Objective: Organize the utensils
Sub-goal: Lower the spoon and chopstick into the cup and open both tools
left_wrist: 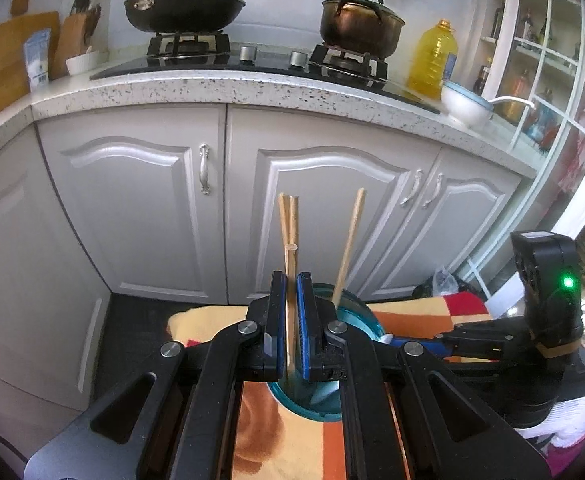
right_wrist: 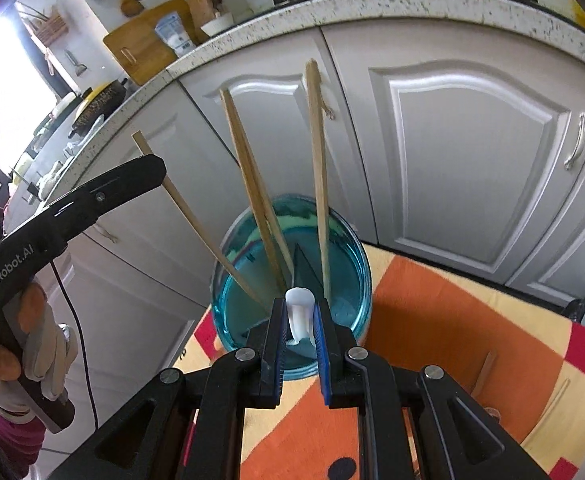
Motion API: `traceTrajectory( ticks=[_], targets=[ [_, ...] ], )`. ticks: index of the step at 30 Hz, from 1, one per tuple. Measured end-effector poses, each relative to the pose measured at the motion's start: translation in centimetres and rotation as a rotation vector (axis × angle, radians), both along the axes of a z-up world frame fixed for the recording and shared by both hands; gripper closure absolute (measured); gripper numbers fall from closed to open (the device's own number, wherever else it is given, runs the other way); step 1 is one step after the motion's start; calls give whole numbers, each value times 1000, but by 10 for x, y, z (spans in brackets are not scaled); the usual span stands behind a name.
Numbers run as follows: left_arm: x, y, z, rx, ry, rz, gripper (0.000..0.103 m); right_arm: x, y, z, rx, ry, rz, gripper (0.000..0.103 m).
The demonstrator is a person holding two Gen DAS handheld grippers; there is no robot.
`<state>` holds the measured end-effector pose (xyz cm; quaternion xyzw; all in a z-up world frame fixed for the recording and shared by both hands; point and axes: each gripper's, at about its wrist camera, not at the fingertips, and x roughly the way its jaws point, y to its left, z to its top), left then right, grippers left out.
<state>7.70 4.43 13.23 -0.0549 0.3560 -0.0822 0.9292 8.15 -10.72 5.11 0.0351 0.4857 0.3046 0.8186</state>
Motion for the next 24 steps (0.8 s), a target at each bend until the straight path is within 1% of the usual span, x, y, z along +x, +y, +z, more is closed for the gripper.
traceTrajectory(
  ticks=[3, 7, 9, 10, 12, 14, 16, 17, 24],
  targets=[
    [2, 2, 0, -7, 6, 6, 99, 2, -4, -4, 6, 15, -15, 90],
    [2, -1, 0, 10, 7, 5, 99, 2, -5, -7, -19, 32, -14, 90],
    [0, -2, 1, 13, 9, 3, 99, -1, -5, -6, -15, 32, -11, 79],
    [0, -3, 1, 15, 13, 1, 98, -2, -4, -5, -13, 31, -13, 71],
    [-2, -5, 2, 22, 15, -2, 97, -4, -5, -3, -3, 33, -10, 71],
    [-5, -6, 3, 27, 13, -7, 92, -8, -6, -1, -8, 24, -8, 71],
    [-9, -6, 6, 27, 5, -9, 73, -12, -9, 2, 1, 20, -10, 71],
    [-12, -6, 8, 23, -2, -8, 71, -14, -11, 4, 8, 18, -12, 71],
    [-25, -7, 20, 24, -19, -9, 70, -31, -29, 20, 36, -10, -39, 71]
  ],
)
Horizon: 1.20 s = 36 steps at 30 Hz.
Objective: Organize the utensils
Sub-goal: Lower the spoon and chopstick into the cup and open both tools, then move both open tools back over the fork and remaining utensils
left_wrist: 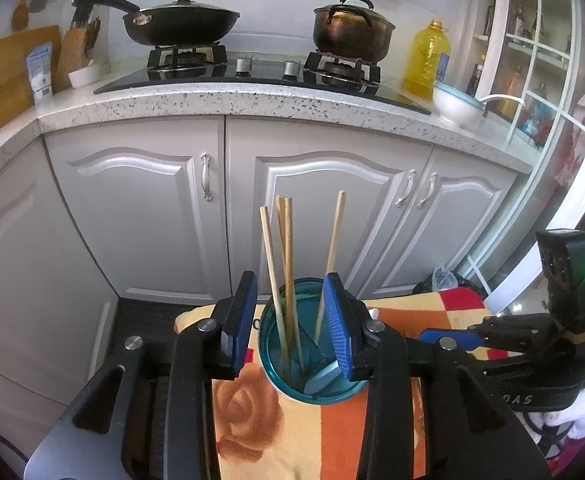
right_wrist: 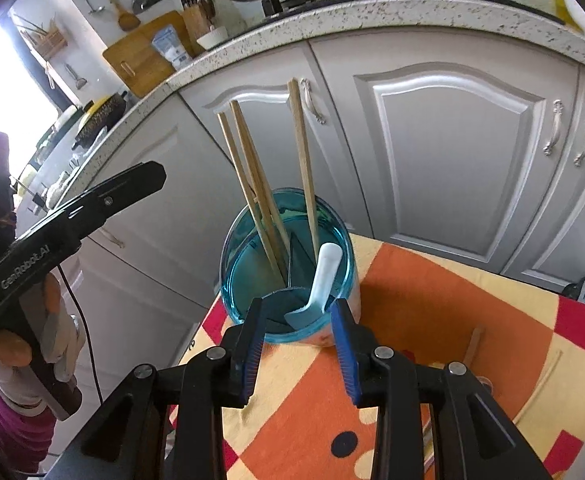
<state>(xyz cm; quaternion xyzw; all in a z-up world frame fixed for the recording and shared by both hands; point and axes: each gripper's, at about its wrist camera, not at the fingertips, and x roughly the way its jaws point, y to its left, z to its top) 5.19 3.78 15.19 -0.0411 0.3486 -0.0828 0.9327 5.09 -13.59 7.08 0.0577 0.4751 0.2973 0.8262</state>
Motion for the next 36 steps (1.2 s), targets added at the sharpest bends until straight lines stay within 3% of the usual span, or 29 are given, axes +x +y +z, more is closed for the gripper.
traceTrajectory(
  ticks=[11, 13, 17, 25, 30, 36],
  targets=[
    [-32, -23, 19, -34, -28, -53, 69, -33, -42, 16, 2, -42, -79, 69],
    [-39, -31, 20, -45, -32, -79, 62, -40, -53, 17, -12, -48, -95, 67],
    [-50, -51, 15, -56, -18, -136, 61, -52, -80, 11, -42, -42, -132, 64],
    [-54, -100, -34, -51, 113, -251, 61, -63, -142, -44, -73, 75, -271, 63],
    [-49, -125, -75, -79, 231, -290, 61, -63, -162, -79, -74, 147, -315, 63],
    [-41, -163, -122, -36, 318, -334, 64, -60, -173, -102, -75, 195, -342, 63]
  ],
)
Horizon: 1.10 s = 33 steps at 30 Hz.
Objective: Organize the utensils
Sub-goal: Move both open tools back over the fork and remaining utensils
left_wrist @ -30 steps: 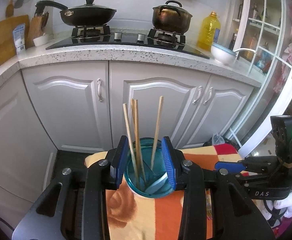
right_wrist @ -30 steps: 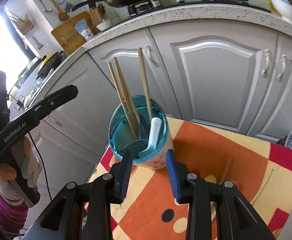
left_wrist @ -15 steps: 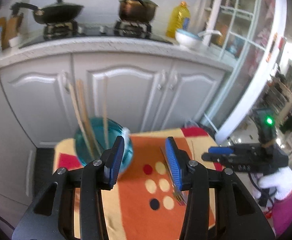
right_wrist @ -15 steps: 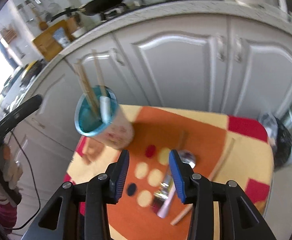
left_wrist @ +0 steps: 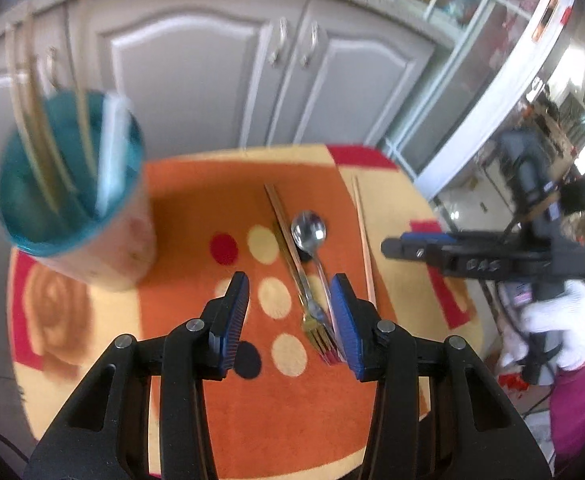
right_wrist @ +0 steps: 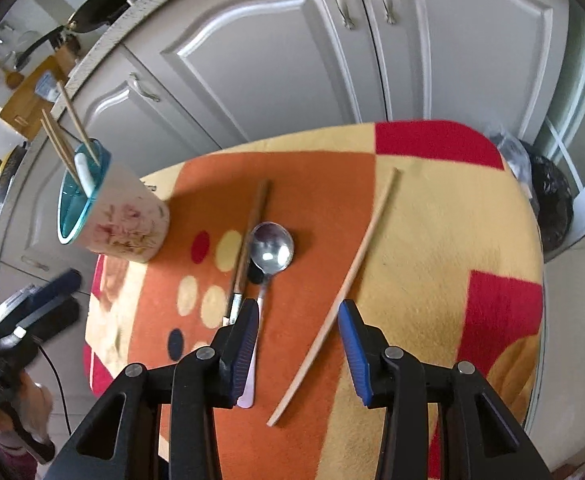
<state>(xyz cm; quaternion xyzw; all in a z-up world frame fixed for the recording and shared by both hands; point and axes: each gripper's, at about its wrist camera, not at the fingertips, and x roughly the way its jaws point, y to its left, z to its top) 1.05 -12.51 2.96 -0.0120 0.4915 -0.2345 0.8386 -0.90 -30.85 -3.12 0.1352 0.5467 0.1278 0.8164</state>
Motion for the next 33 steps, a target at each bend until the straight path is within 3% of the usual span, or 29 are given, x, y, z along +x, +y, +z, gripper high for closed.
traceTrajectory(
  ticks=[3, 9, 14, 25, 27, 30, 33],
  targets=[
    [11, -14, -29, 34, 60, -7, 77, -1, -2, -4, 17, 9, -2, 63],
    [29, -30, -62, 25, 130, -26, 78, -7, -9, -6, 38, 13, -7, 63],
    [38, -39, -78, 80, 152, -16, 82, -9, -7, -8, 46, 21, 7, 63],
    [57, -35, -79, 54, 165, 35, 83, 3, 7, -11, 56, 26, 31, 63],
    [57, -32, -79, 33, 163, 33, 97, 9, 10, -9, 58, 16, 30, 63],
    [50, -29, -77, 80, 121, 24, 100, 15, 14, -4, 54, 4, 36, 63],
    [46, -10, -77, 51, 138, 39, 102, 21, 17, 0, 51, 0, 39, 63]
  ],
)
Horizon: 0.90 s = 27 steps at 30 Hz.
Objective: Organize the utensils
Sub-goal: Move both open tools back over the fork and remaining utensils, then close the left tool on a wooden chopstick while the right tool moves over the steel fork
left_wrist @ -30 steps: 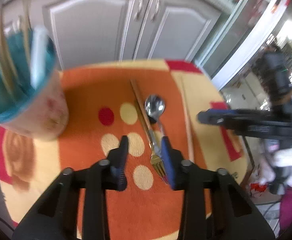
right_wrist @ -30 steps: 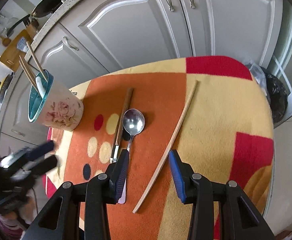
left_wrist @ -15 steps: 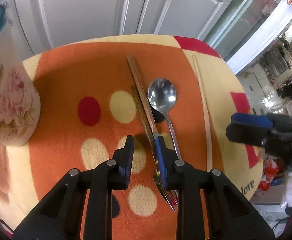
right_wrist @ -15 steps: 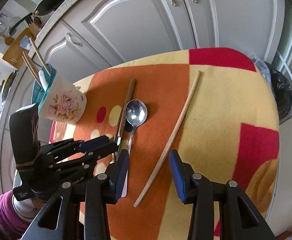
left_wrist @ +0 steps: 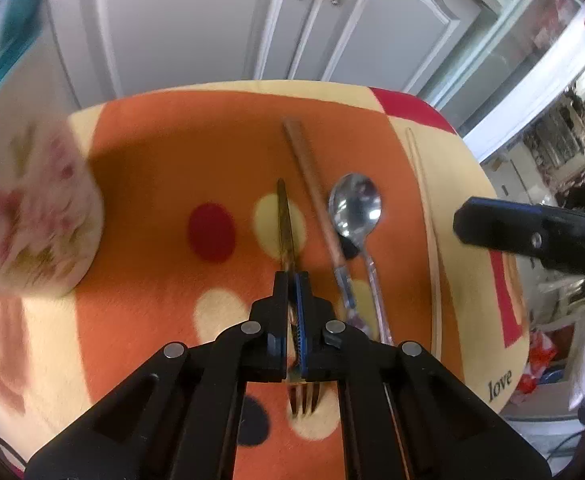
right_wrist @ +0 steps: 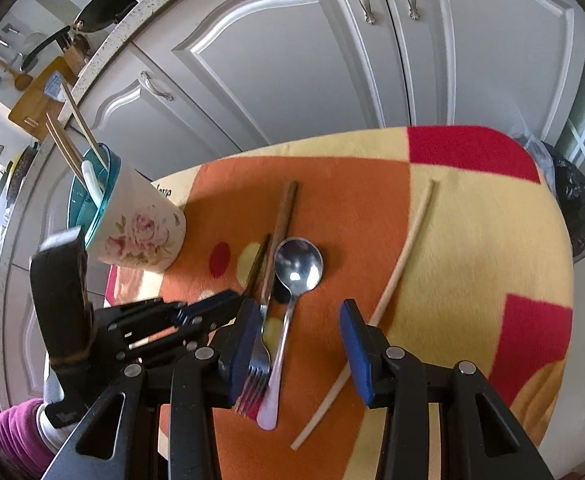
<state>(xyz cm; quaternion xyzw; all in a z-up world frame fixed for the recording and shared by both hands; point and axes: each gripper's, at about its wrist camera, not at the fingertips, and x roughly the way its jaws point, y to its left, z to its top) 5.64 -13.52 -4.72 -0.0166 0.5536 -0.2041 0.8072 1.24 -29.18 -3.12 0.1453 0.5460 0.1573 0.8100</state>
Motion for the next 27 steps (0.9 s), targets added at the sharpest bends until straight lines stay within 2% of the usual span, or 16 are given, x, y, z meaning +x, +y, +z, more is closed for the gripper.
traceTrajectory(
  ticks=[5, 12, 17, 21, 24, 27],
  targets=[
    [-16, 21, -7, 28, 28, 0, 103, 5, 7, 1, -3, -1, 17, 63],
    [-26, 34, 7, -34, 37, 11, 103, 29, 21, 6, -28, -13, 32, 63],
    [-11, 15, 16, -13, -6, -4, 102, 33, 19, 12, -21, -21, 21, 63],
    [11, -1, 7, 30, -11, 20, 92, 33, 8, 13, -23, -15, -1, 63],
    [29, -11, -6, 26, 27, 31, 92, 34, 3, 14, -26, -11, -5, 63],
    [34, -15, -4, 41, 11, 30, 93, 33, -1, 15, -29, -11, -1, 63]
  ],
)
